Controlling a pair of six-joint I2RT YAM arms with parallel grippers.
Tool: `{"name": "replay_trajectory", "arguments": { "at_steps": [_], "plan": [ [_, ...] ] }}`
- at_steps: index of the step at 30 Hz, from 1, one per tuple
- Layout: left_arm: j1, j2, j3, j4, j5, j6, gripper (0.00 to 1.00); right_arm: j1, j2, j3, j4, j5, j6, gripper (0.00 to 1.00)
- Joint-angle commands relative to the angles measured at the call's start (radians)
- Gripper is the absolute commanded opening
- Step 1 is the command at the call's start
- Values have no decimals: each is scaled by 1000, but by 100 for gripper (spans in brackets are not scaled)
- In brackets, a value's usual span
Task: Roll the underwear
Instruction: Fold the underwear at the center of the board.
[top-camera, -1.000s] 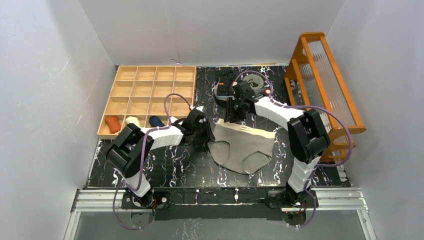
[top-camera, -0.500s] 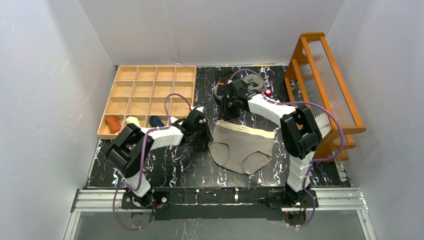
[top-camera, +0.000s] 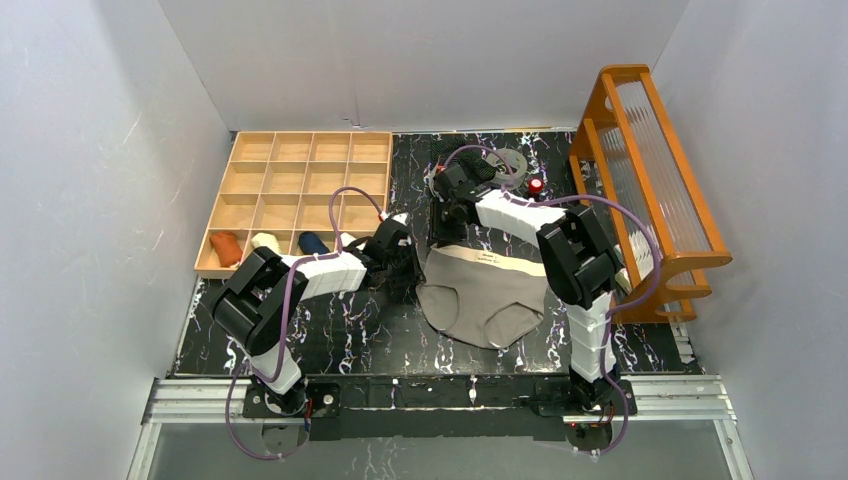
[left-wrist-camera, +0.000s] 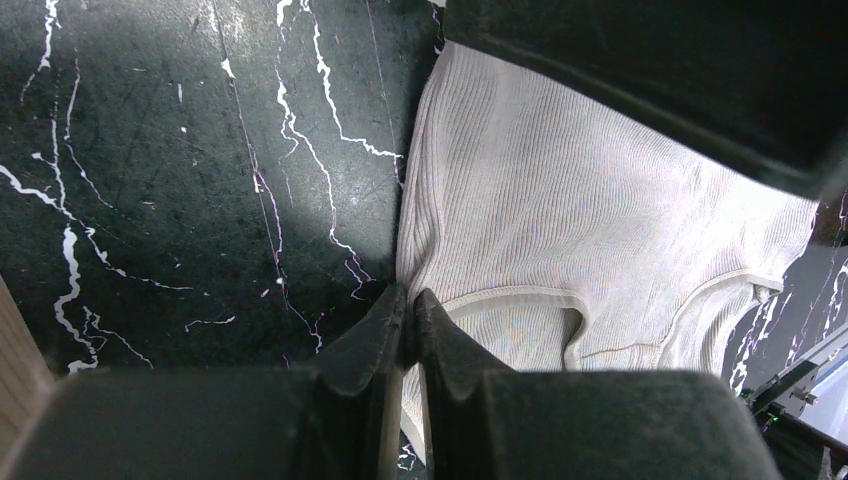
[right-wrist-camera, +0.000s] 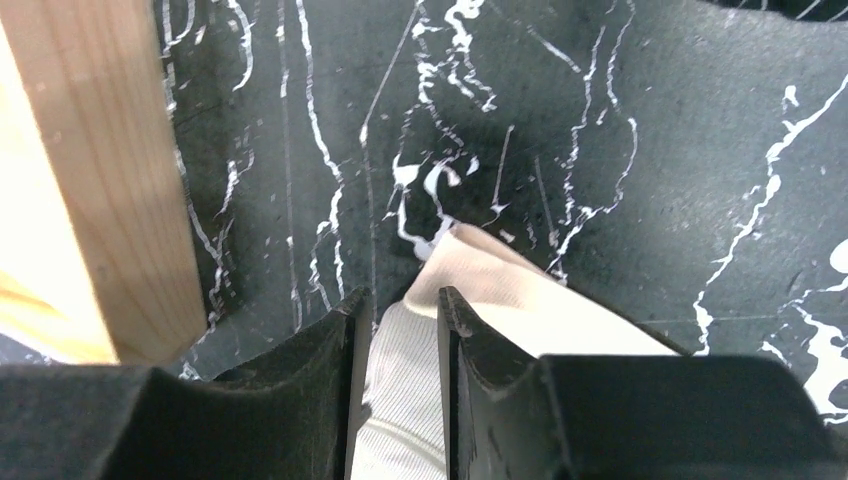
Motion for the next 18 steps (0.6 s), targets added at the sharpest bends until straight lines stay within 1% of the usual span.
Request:
{"name": "replay_trajectory", "arguments": {
  "at_steps": [1, 2, 7, 12, 15, 18],
  "plan": [
    [2, -9, -16, -41, -13, 17, 6, 2, 42, 44, -33, 69, 0, 38],
    [3, -12, -18, -41, -14, 18, 6, 4, 50, 45, -37, 101, -3, 38],
    [3, -19, -24, -40, -25, 18, 5, 16, 106, 70, -80, 115, -22, 37],
    [3, -21, -25, -40, -25, 19, 4, 47, 153, 123, -151, 220, -34, 37],
    [2, -26, -25, -46, -42, 18, 3, 71, 179, 159, -189, 294, -35, 34],
    [3, -33, -24, -46, -47, 16, 2, 84, 206, 192, -214, 322, -36, 31]
  ]
}}
